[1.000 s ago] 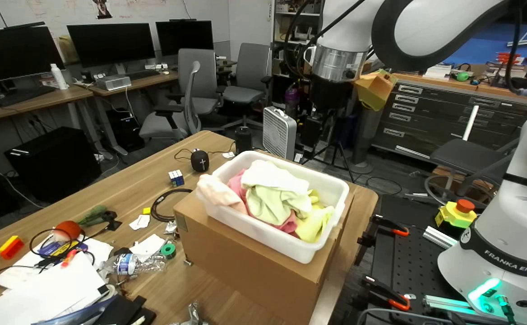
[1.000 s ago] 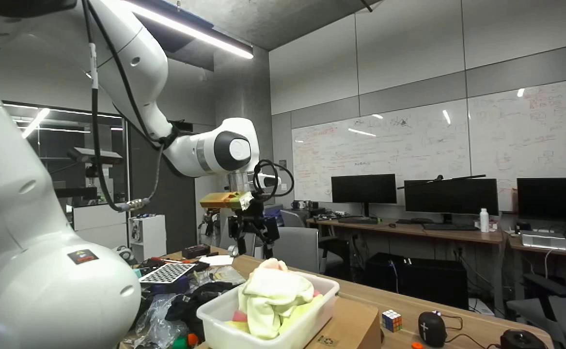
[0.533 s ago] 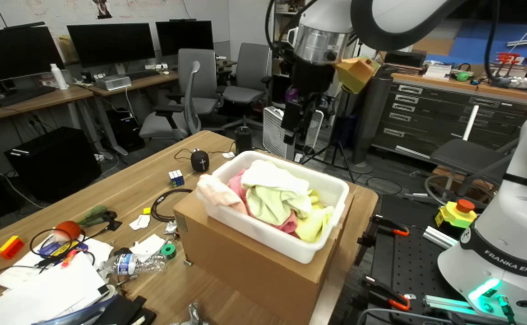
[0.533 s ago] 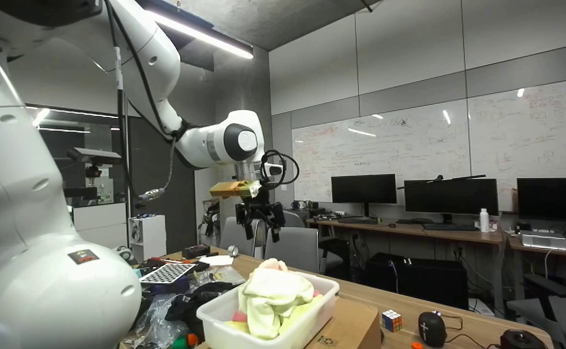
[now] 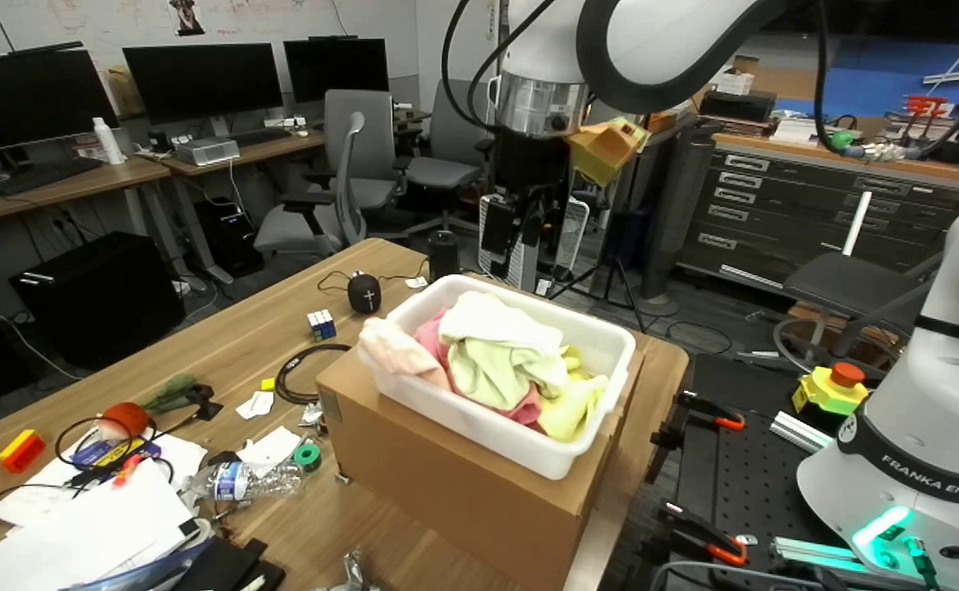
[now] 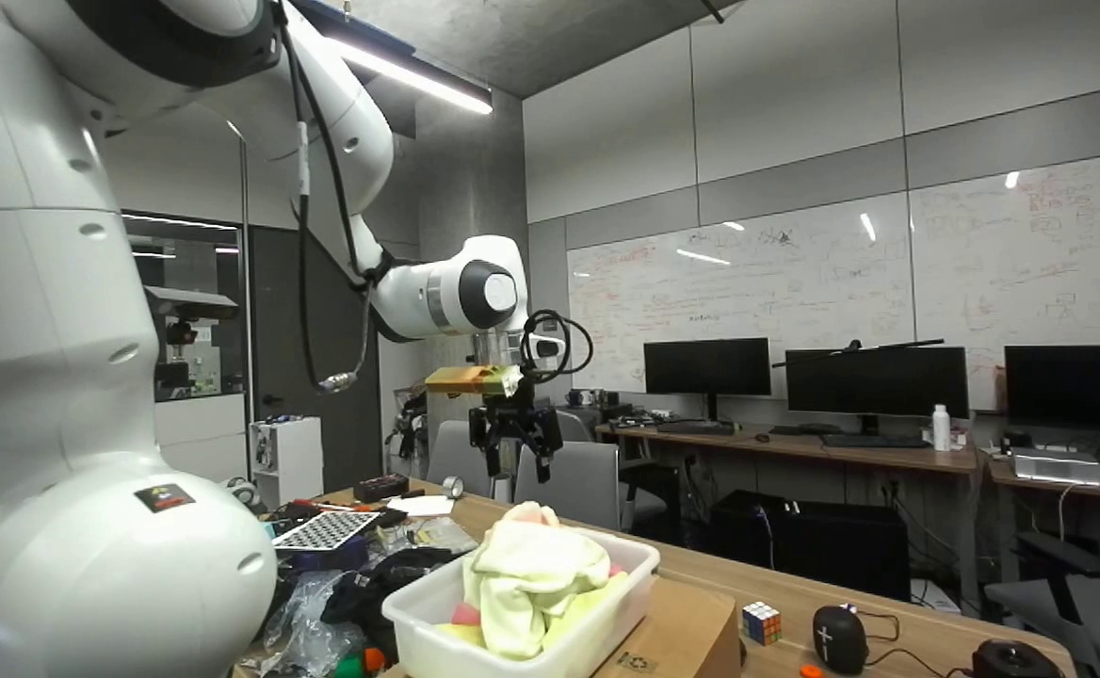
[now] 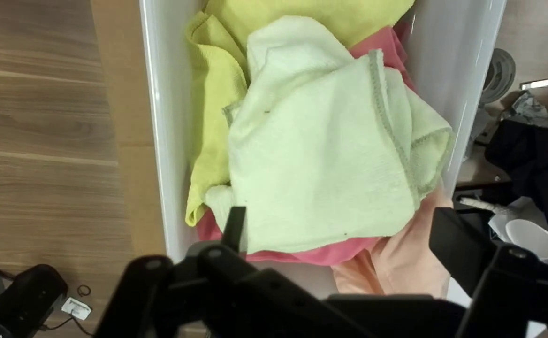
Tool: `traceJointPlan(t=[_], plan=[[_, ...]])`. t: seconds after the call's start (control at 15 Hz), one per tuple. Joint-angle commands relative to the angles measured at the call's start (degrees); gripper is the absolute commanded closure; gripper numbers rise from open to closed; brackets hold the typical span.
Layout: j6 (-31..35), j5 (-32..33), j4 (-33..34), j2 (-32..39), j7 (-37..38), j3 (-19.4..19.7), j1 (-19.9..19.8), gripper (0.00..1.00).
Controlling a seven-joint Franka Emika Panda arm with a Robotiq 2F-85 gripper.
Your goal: Remove the clothes from the bowl and put them on the table
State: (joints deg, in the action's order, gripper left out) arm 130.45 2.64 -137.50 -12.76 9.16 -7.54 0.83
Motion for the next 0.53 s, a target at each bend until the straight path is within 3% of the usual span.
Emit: traceJointPlan(t=[0.0,0.47], plan=[[-2.11,1.64,3.17,3.77,0.63,0.33,0.79,0.0],[-3.67,1.36,7.81,10.68,-0.11,0.71,1.52,0.0]])
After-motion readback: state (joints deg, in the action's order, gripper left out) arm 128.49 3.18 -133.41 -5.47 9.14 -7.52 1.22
